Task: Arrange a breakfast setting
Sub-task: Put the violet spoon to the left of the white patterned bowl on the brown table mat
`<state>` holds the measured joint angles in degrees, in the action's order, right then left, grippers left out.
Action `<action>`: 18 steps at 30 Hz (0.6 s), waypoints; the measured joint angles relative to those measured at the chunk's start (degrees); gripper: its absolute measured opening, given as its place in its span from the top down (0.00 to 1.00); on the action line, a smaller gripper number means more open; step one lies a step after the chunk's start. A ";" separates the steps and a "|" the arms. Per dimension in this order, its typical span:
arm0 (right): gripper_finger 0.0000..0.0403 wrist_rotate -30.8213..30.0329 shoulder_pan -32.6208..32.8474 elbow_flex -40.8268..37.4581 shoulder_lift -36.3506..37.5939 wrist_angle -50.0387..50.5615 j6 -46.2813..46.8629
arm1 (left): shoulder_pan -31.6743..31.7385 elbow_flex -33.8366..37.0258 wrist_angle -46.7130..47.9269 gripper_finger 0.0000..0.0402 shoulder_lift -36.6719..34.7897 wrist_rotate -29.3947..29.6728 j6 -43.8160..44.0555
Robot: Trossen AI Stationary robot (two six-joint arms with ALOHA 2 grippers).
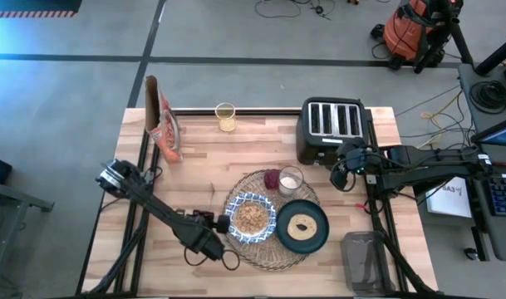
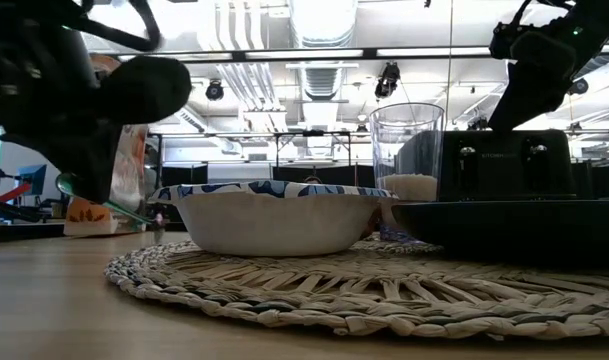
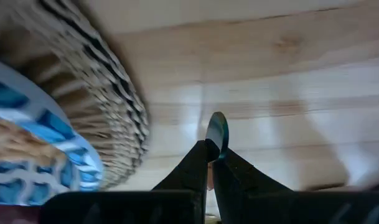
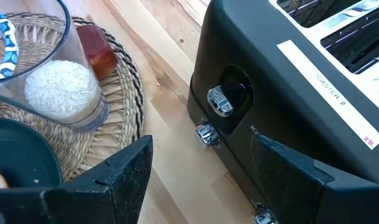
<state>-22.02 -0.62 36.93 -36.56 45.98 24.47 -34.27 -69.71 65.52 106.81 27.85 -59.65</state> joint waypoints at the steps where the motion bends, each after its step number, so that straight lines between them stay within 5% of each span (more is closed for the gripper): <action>1: 0.35 0.02 0.02 0.00 0.00 0.00 0.00 | -0.20 -0.02 -0.16 1.00 0.08 0.21 -1.00; 9: 0.35 0.01 0.00 0.00 0.00 0.00 0.00 | -0.67 -0.02 -1.37 1.00 0.13 0.01 -7.60; 18: 0.35 0.00 0.00 0.00 0.00 0.00 0.00 | -0.69 -0.02 -6.18 1.00 0.11 -9.84 -7.10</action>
<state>-22.02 -0.62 36.93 -36.56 45.98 24.47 -34.96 -69.73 59.34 106.91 18.01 -66.75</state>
